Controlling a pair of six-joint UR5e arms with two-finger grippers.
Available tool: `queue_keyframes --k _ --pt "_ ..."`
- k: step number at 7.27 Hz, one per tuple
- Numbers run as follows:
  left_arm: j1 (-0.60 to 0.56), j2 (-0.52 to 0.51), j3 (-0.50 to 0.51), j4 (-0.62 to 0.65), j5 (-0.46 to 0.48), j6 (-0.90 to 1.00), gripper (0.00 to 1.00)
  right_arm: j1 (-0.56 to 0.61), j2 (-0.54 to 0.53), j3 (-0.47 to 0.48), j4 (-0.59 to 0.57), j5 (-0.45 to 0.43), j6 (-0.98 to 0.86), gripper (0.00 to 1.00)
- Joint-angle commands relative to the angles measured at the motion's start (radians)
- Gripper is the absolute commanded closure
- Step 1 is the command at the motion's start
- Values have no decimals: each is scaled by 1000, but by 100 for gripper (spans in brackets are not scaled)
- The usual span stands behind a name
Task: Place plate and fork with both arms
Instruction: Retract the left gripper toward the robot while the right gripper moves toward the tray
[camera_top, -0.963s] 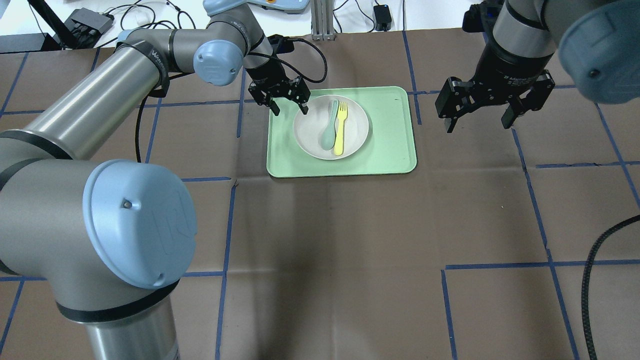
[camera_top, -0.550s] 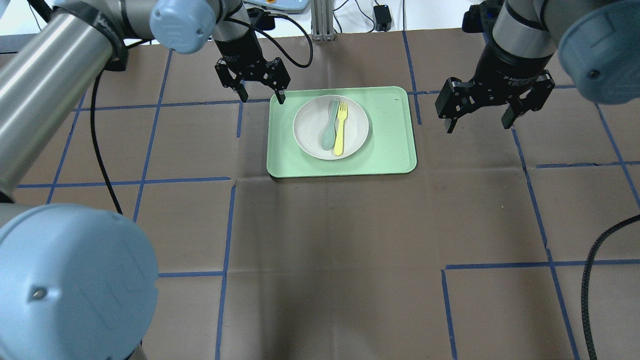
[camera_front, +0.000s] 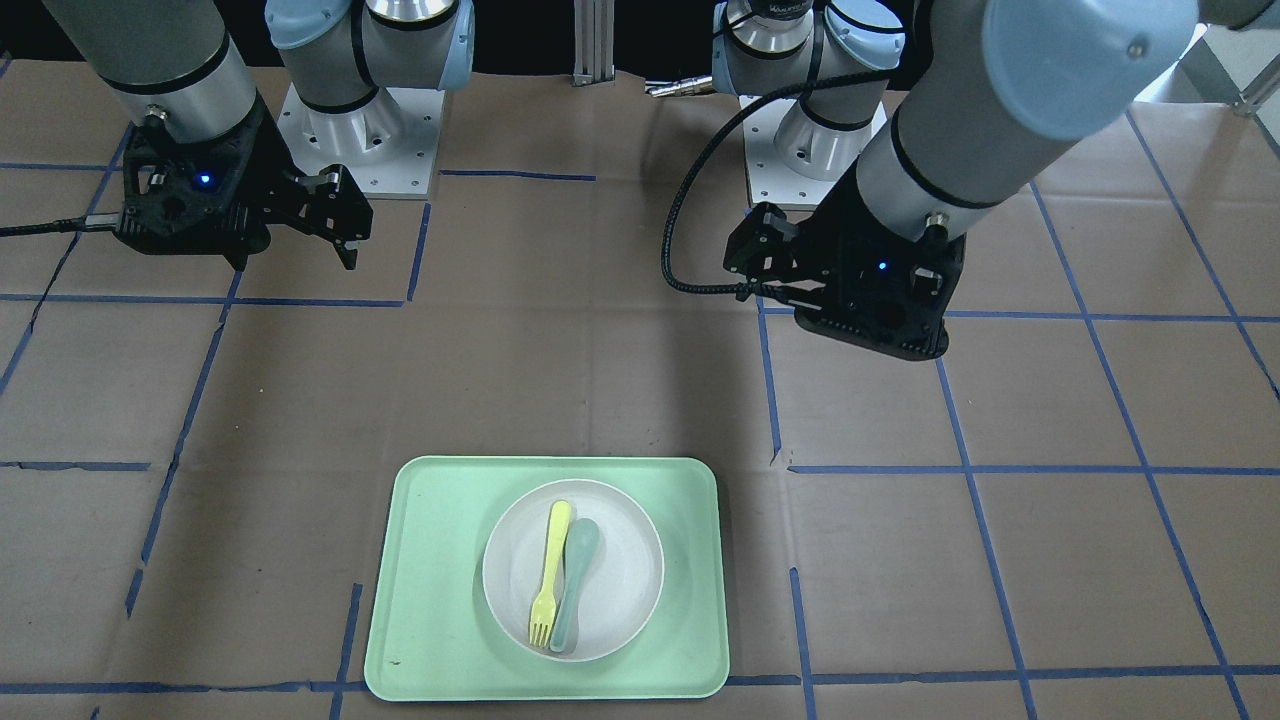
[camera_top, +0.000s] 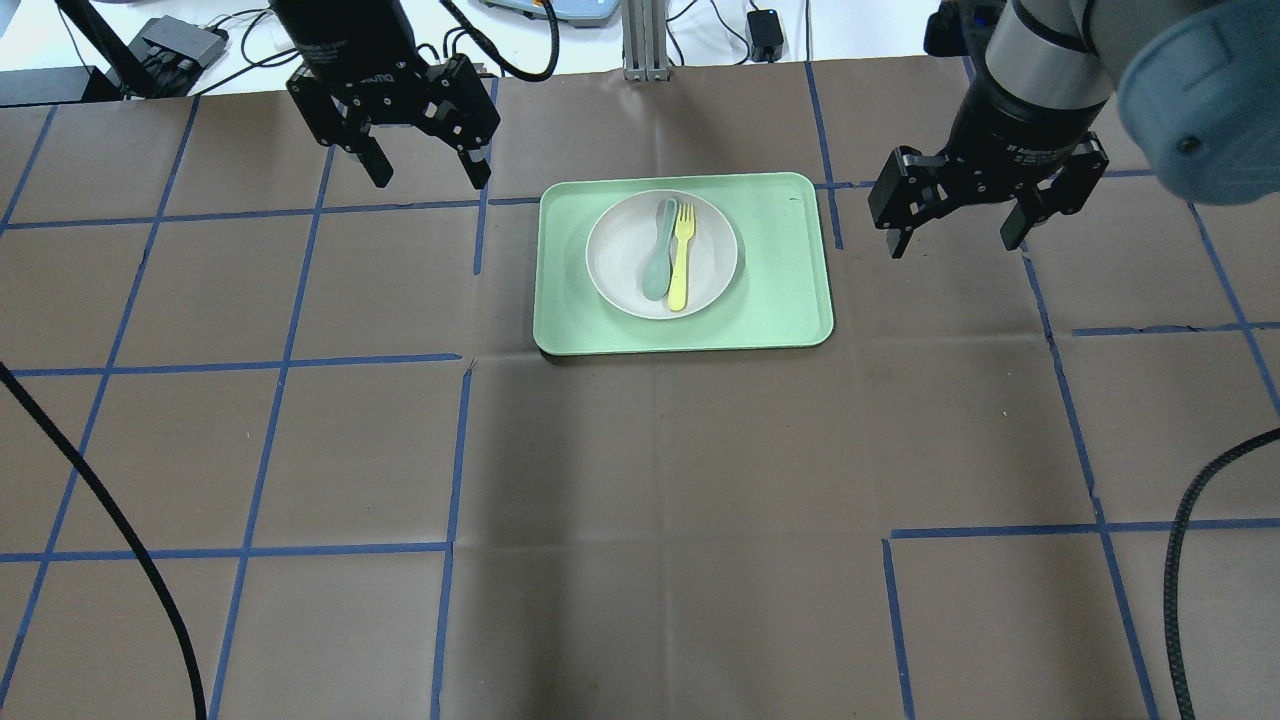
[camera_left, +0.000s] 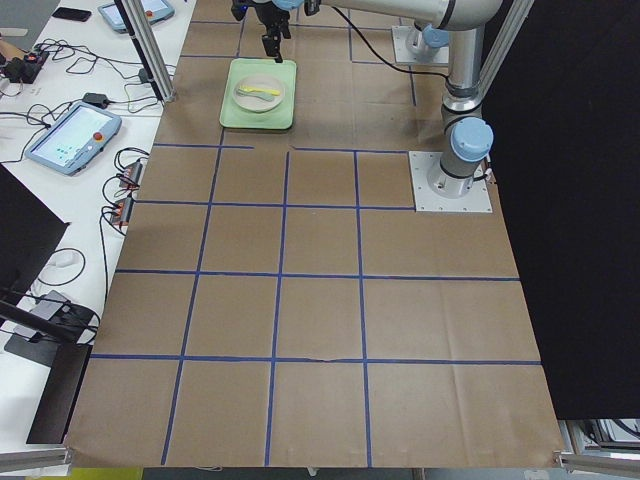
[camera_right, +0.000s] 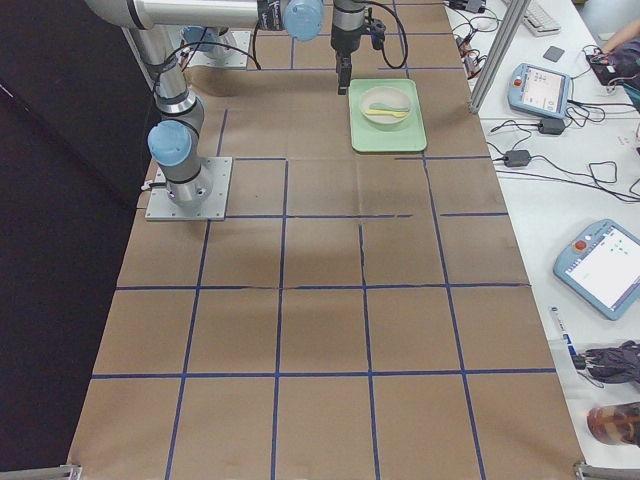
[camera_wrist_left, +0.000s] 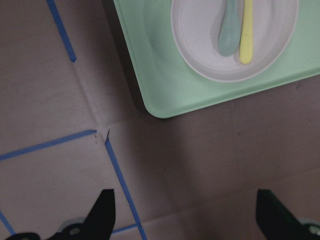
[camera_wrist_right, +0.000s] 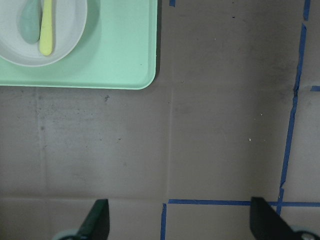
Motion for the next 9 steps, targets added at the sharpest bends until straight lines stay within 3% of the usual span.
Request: queue_keyframes --k 1,4,7,9 --pt "3 46 -124 7 61 -11 0 0 -1 -9 -5 3 0 0" --pt "41 204 -363 95 82 -22 0 3 8 -6 -46 6 3 0" --pt "60 225 -457 157 86 -212 0 12 81 -41 -88 11 97 0" --pt "61 245 -498 179 85 -212 0 35 119 -79 -105 9 100 0"
